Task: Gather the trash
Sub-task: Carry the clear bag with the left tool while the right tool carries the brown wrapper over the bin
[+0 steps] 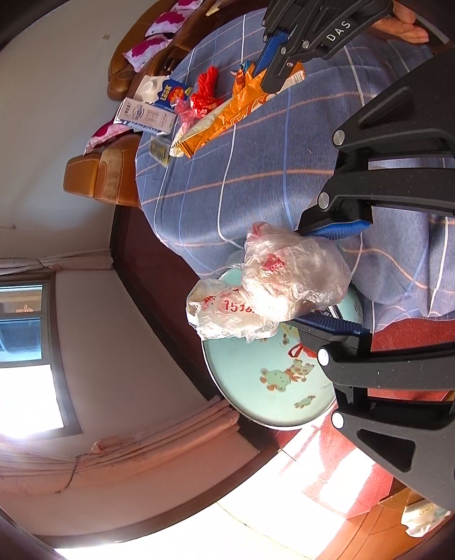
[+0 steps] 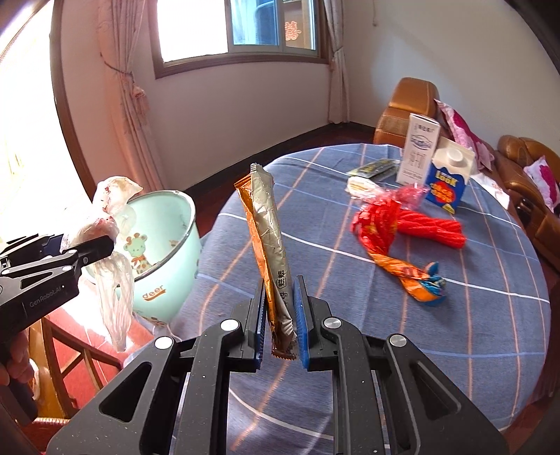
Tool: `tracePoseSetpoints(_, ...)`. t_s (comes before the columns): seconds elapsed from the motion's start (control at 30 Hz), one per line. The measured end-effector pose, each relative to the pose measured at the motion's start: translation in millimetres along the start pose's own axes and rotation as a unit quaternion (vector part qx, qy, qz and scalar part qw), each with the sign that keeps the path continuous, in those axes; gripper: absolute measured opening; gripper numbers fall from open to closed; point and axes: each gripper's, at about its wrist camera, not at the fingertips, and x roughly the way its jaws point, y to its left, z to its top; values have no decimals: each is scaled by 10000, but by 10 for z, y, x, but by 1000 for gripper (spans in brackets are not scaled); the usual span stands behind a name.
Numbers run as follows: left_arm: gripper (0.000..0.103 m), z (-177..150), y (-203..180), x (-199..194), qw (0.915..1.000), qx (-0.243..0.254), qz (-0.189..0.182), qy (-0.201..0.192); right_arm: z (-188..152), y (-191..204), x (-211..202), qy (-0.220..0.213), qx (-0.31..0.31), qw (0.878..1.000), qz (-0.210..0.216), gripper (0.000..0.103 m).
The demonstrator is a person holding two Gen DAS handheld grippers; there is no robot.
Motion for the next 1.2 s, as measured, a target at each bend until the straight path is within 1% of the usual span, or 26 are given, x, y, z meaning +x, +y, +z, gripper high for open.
tracePoseSetpoints(0.6, 37, -62, 638, 64, 9981, -524, 331, 30, 227, 607, 233, 35, -439, 9984, 350, 16)
tracePoseSetpoints(0.83, 37, -47, 828, 119, 9966, -681, 473, 35, 296, 801, 325, 70, -594, 9972, 457, 16)
tracePoseSetpoints(1.2, 37, -22, 1044, 231, 9947, -845, 578, 100, 452, 1046, 519, 108, -731, 9955, 598, 16)
